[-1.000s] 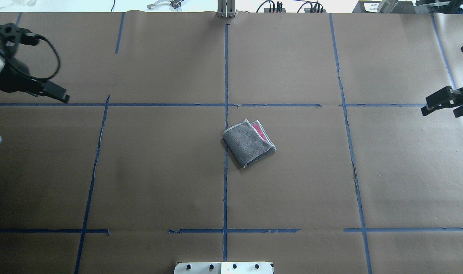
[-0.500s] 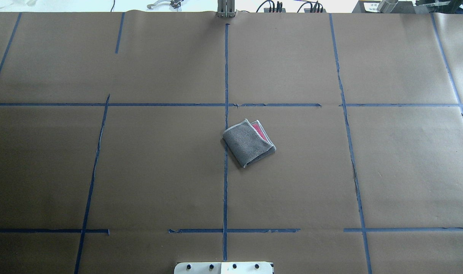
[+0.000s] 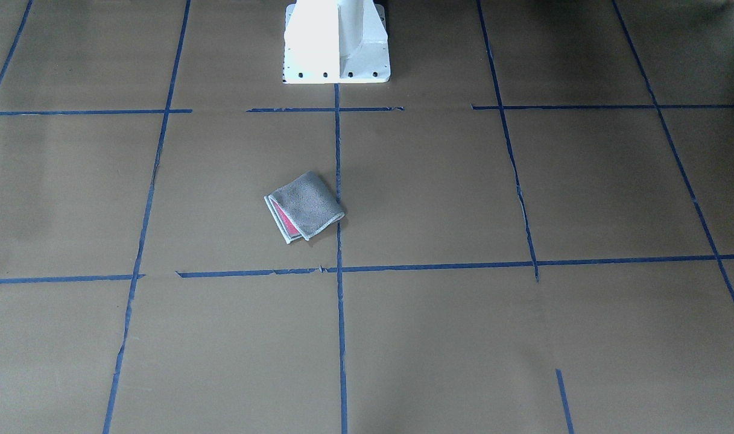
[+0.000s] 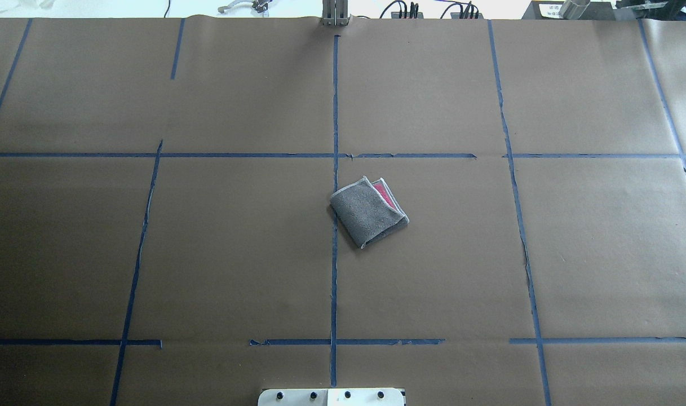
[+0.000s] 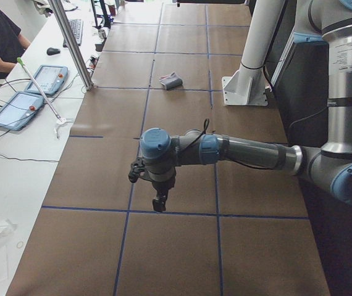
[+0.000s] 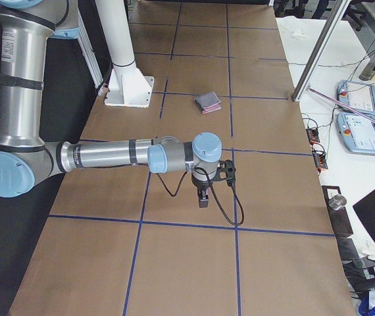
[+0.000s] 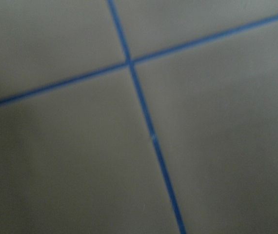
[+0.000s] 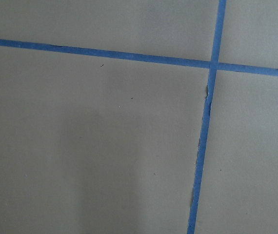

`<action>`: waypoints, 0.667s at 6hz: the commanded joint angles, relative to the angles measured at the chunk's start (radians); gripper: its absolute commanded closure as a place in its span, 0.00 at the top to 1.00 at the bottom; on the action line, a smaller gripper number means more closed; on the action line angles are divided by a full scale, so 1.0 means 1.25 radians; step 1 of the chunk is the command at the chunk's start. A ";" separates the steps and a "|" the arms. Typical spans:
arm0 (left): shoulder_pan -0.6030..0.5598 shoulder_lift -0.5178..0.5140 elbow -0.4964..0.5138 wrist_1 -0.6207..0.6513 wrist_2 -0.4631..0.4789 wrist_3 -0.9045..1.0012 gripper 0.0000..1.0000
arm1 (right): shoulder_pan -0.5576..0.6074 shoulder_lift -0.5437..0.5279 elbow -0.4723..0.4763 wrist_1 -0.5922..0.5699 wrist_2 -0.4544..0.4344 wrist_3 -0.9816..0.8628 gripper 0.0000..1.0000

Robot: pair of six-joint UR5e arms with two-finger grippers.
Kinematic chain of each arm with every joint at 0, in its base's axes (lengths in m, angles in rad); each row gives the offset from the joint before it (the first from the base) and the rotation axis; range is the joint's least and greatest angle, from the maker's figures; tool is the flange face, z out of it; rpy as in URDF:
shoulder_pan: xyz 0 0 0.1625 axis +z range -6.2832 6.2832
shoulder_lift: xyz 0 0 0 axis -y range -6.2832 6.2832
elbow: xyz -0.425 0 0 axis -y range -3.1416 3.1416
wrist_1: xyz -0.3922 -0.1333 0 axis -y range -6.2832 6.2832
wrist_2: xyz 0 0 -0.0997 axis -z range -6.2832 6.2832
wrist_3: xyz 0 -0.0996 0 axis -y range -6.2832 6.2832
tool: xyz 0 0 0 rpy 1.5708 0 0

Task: Fold towel twice with both arms

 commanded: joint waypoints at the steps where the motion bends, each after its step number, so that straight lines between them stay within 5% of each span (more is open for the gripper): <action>1: -0.009 0.028 0.017 0.018 -0.040 0.002 1.00 | 0.002 -0.005 -0.005 0.002 -0.001 -0.003 1.00; 4: -0.009 0.024 0.006 -0.015 -0.040 -0.130 1.00 | 0.002 -0.004 0.000 0.006 -0.006 0.001 1.00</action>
